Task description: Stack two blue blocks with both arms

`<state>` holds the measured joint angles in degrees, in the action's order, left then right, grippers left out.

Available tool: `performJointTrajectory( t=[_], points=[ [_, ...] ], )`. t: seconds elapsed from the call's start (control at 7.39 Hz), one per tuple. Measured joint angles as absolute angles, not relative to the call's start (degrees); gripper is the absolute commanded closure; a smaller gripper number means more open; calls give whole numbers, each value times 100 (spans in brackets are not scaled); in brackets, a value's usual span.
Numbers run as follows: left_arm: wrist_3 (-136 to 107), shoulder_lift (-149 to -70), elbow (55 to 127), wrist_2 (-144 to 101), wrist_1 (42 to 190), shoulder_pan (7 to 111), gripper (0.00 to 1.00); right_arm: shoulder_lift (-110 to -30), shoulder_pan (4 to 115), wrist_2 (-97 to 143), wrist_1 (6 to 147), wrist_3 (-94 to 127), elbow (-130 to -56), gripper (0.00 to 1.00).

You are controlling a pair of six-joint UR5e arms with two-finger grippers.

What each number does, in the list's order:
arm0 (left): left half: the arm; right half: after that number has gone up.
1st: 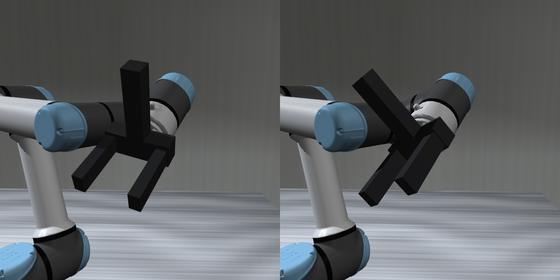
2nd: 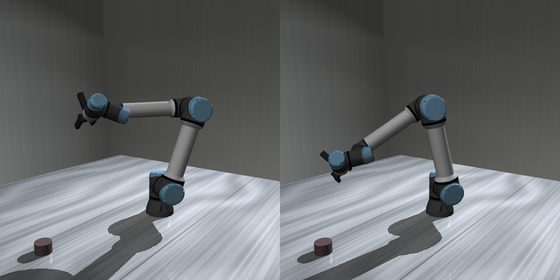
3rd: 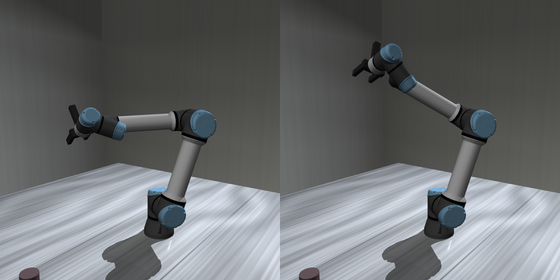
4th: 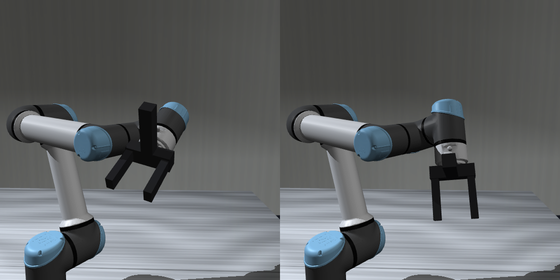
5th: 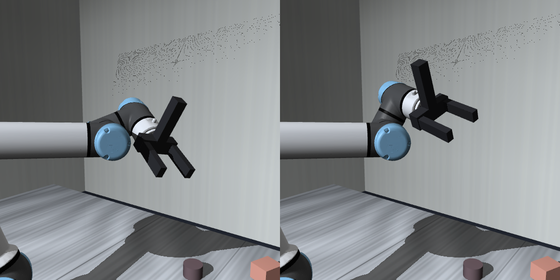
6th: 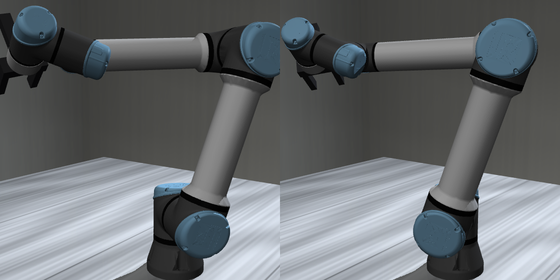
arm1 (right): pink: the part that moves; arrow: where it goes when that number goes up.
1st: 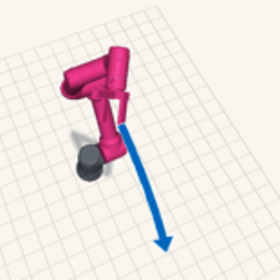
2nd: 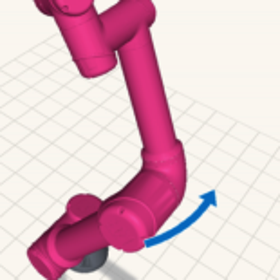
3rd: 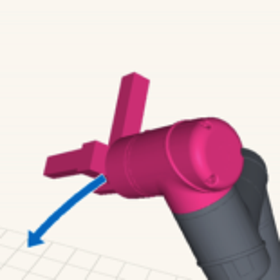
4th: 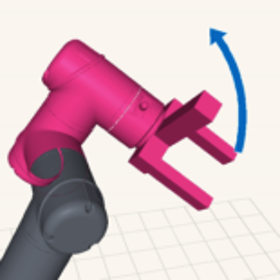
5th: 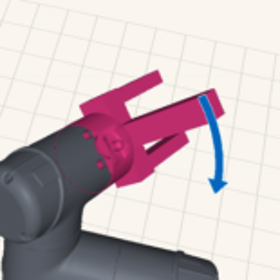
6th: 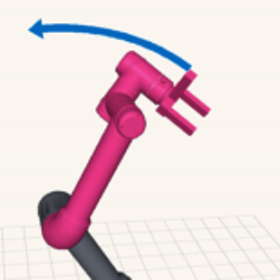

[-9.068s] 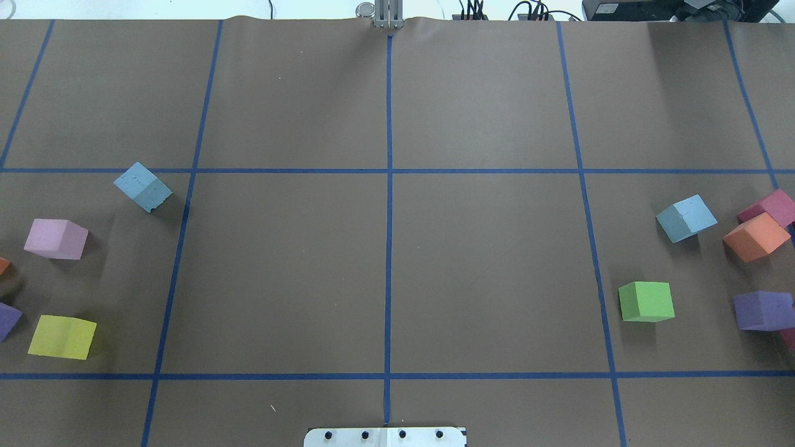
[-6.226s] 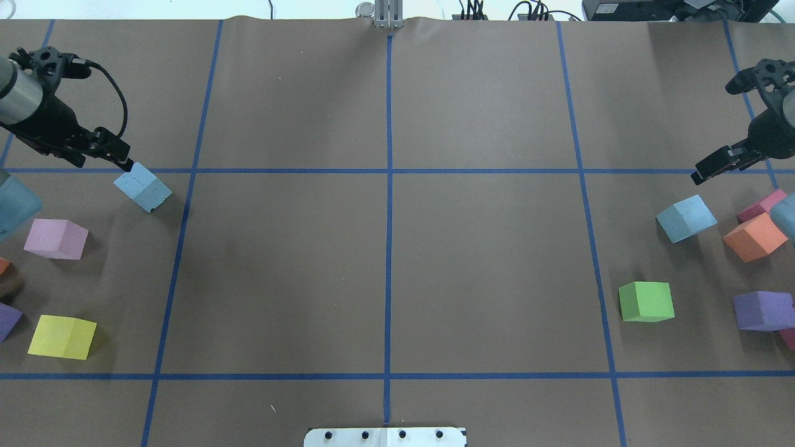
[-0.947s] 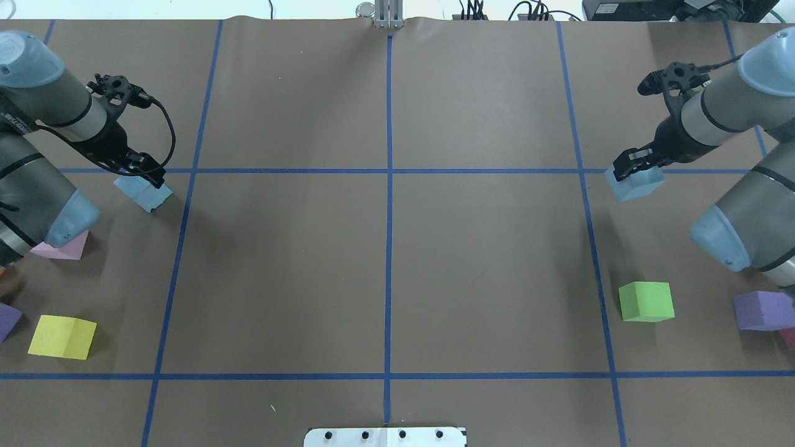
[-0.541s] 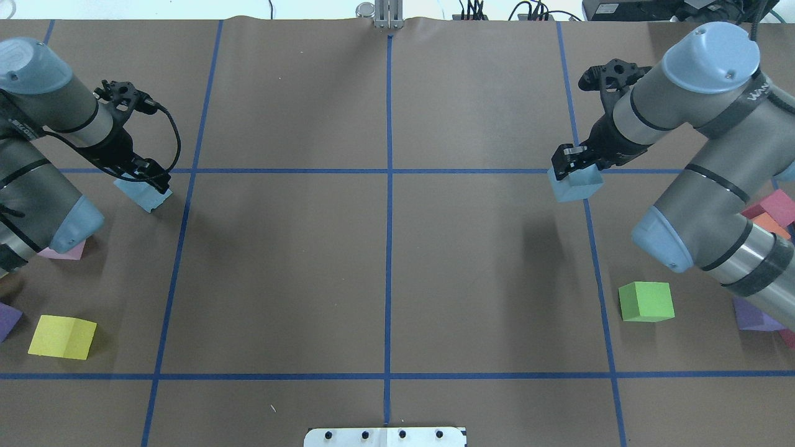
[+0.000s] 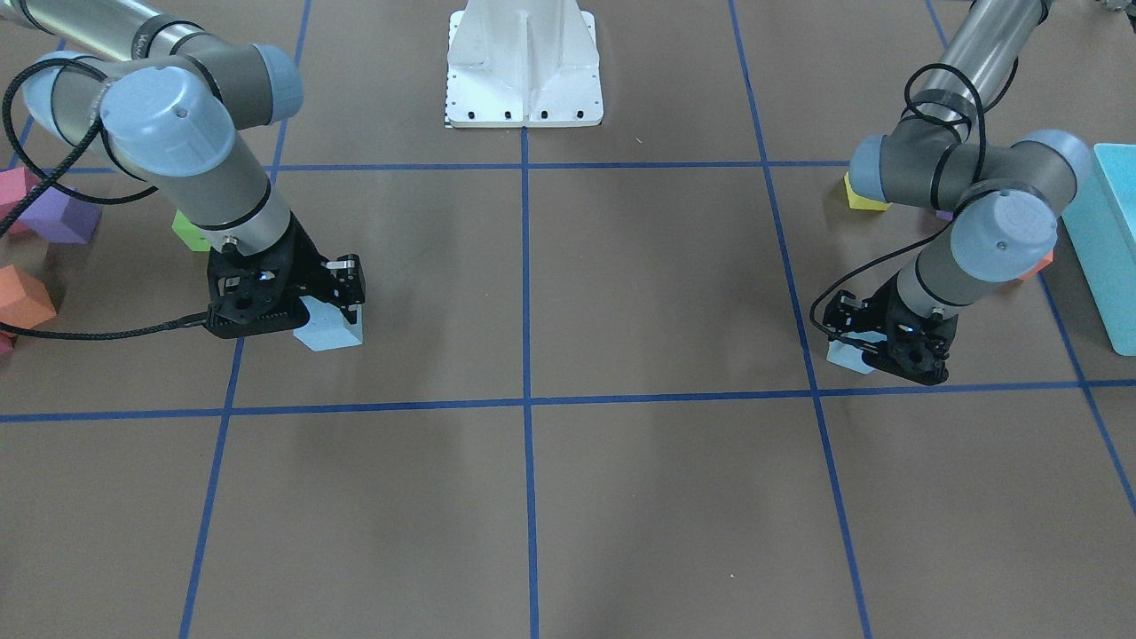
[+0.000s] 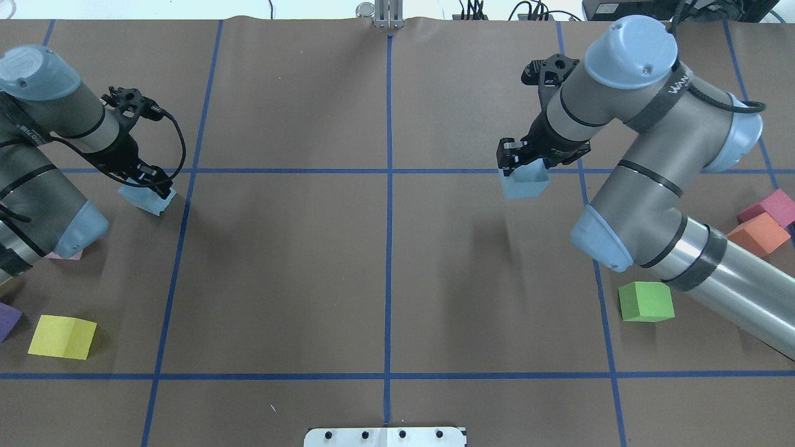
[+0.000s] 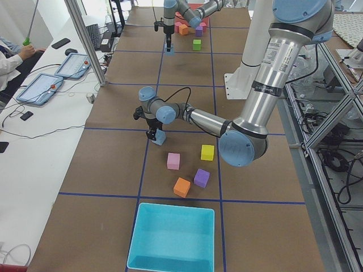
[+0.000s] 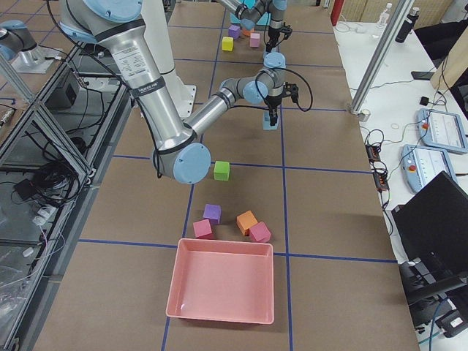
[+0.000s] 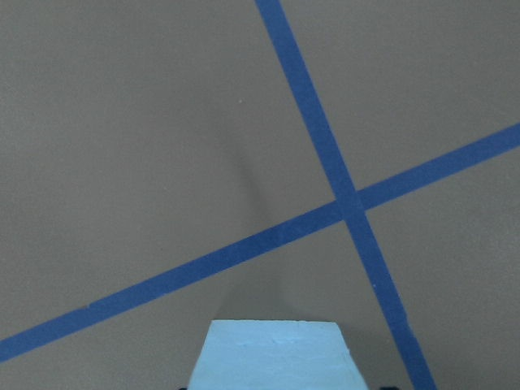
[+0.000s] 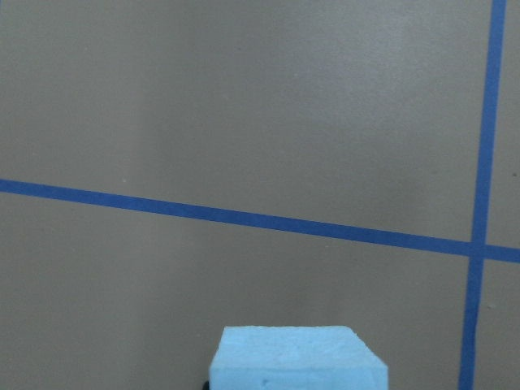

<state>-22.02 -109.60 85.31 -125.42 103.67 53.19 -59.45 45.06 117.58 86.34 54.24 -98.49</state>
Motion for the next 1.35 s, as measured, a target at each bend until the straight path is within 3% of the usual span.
performJointTrajectory(
  t=[0.68, 1.35],
  points=[
    [-2569, -11304, 8621, -12887, 9706, 5588, 51, -4420, 3845, 11035, 8632, 6749, -8629, 36],
    [-4726, -12108, 8694, -13222, 9240, 5677, 51, -3764, 3242, 10451, 8597, 6953, -7738, 35]
  ],
)
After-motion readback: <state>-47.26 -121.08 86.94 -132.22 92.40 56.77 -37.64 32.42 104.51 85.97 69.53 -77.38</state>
